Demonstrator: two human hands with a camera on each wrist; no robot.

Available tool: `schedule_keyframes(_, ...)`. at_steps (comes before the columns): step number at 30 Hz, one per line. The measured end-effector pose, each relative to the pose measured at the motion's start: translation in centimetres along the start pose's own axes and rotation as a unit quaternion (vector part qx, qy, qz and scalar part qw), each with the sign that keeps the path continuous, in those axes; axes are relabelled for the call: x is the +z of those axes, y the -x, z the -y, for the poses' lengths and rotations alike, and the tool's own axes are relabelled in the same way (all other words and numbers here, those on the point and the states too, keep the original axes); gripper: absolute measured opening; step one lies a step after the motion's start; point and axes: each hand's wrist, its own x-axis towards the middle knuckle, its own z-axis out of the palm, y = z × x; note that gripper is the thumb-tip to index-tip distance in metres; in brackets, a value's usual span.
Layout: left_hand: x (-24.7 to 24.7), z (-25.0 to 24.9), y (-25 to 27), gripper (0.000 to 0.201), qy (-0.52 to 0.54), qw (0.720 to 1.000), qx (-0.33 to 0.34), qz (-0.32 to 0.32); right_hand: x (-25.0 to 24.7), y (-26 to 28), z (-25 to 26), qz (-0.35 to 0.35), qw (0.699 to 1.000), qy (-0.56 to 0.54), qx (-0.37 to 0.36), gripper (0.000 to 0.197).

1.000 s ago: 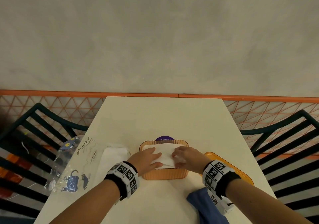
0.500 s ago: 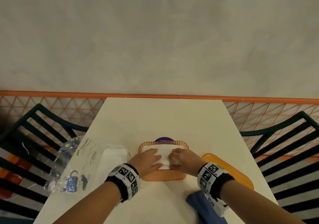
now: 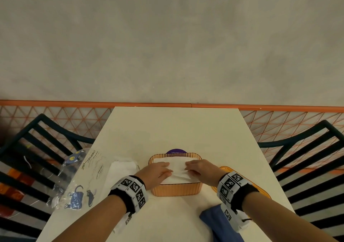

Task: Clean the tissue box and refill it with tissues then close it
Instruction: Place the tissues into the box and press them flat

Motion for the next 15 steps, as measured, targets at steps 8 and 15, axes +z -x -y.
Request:
schedule_keyframes(8, 0.7, -0.7, 0.0, 0.042, -0.004, 1.0, -0.023, -0.019, 0.9, 0.2, 0.6, 0.032, 0.996, 0.075, 0.04, 0.03)
schedule_keyframes(15, 1.9, -1.8, -0.1, 0.02, -0.081, 0.994, -0.026, -0.07, -0.1, 0.5, 0.3, -0.052, 0.977, 0.164, 0.129, 0.038)
